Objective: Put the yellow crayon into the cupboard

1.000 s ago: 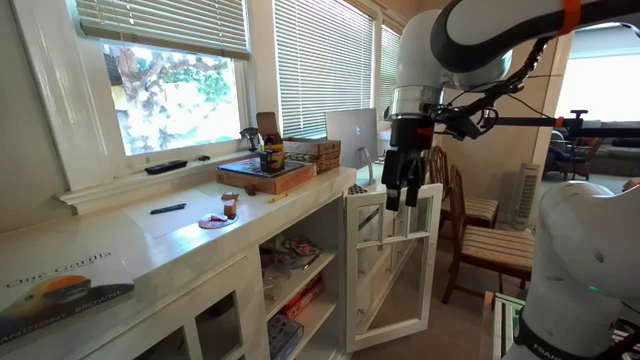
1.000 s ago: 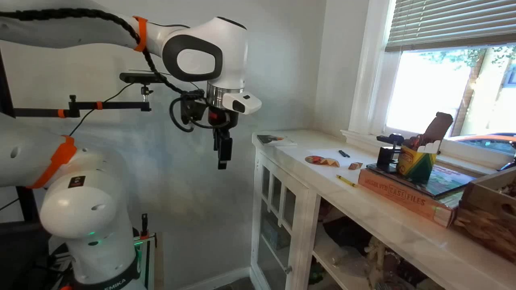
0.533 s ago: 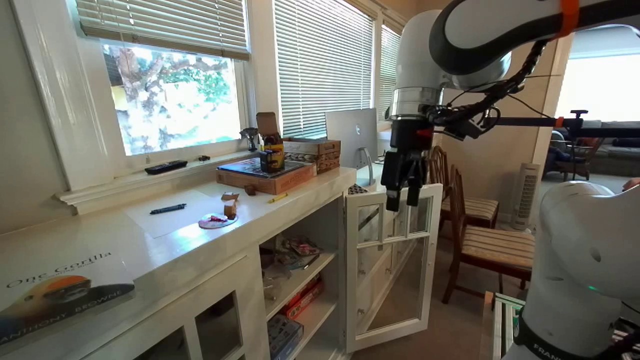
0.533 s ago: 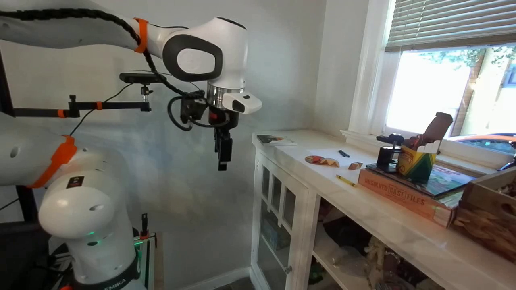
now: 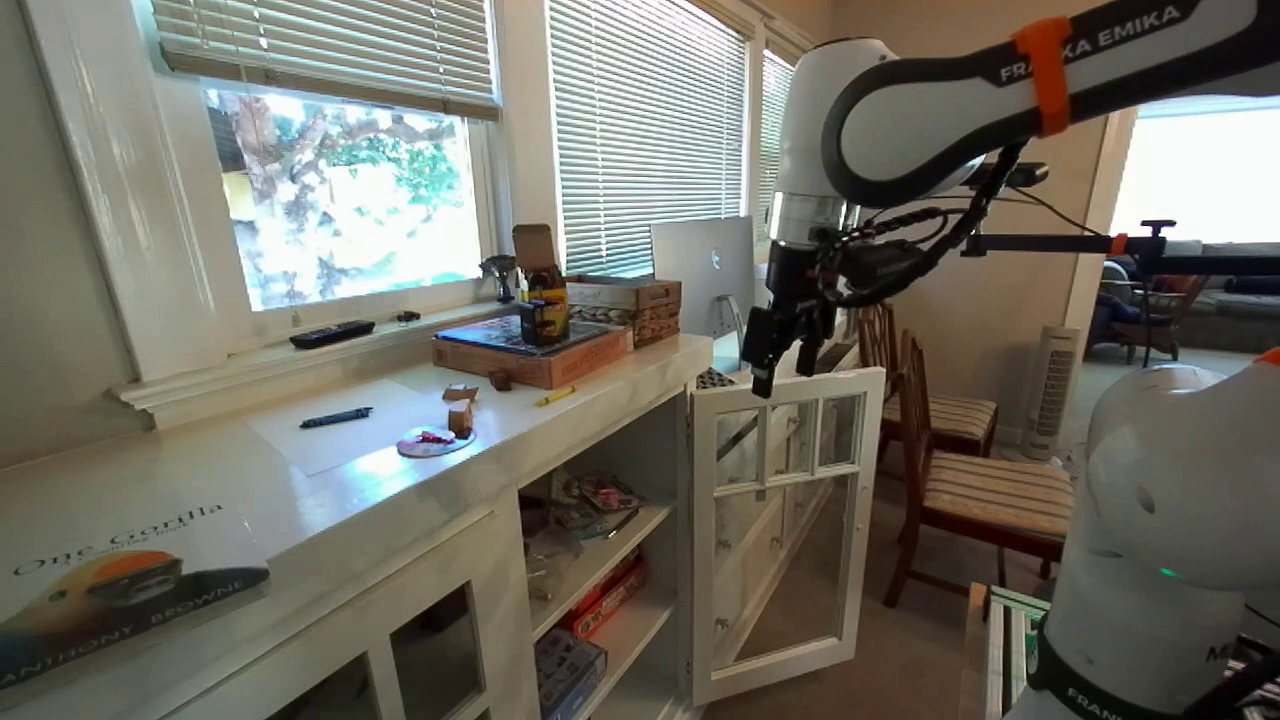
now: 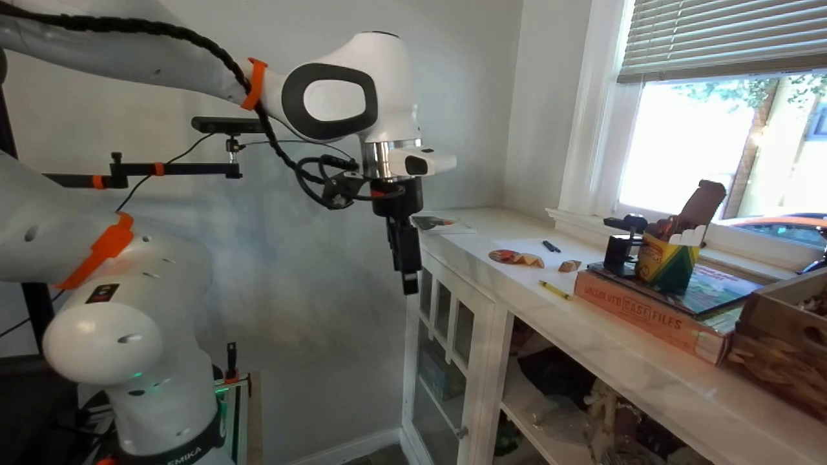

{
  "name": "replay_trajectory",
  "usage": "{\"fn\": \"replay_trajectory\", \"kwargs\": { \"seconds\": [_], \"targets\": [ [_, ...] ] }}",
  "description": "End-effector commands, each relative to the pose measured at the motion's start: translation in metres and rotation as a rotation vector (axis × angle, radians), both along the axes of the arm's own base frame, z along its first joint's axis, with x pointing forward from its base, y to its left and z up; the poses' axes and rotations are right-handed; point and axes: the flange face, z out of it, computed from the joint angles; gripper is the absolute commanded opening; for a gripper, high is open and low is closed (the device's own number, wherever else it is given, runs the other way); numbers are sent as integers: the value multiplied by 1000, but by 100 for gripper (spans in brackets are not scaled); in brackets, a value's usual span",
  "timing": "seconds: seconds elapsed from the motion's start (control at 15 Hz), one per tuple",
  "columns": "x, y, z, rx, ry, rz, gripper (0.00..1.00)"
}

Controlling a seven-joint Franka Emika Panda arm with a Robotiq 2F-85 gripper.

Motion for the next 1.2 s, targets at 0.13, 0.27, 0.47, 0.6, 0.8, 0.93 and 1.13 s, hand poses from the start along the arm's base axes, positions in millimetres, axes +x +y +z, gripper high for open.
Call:
{"fn": "replay_trajectory", "kwargs": {
  "seconds": [0.13,0.27,0.47,0.6,0.8,0.93,1.13],
  "targets": [
    [40,-1,-7,-57,-111,152,100],
    [48,2,-7,-61,-123,154,100],
    [42,2,-7,-53,-122,140,100],
    [44,2,-6,-54,-123,141,100],
    [44,2,-5,-54,-125,142,100],
    [45,2,-5,-54,-124,142,100],
    [57,-10,-2,-63,-171,215,100]
  ]
}}
